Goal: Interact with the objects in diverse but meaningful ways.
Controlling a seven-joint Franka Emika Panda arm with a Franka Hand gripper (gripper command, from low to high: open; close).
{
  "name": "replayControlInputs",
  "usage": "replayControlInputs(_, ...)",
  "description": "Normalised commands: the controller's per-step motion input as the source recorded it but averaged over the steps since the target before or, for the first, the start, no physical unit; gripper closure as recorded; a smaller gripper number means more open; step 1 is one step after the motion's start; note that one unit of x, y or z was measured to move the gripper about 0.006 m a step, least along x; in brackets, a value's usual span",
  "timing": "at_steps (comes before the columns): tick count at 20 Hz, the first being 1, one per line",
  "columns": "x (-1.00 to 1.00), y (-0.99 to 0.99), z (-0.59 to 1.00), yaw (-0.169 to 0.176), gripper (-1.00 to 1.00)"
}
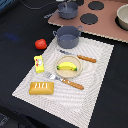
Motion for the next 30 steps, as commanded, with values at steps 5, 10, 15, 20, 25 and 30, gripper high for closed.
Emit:
replayControlInputs(5,-0.09,0.01,-0.1,0.158,-1.0)
replayControlInputs(10,-0.06,0.09,-0.05,0.229,-1.0)
replayControlInputs(15,0.01,0.03,-0.01,0.154,-1.0)
replayControlInputs(20,0.19,0.0,-0.02,0.031,-1.0)
replayControlInputs(25,0.13,0.0,-0.13,0.018,-1.0)
replayControlInputs(30,0.09,0.0,-0.22,0.018,-1.0)
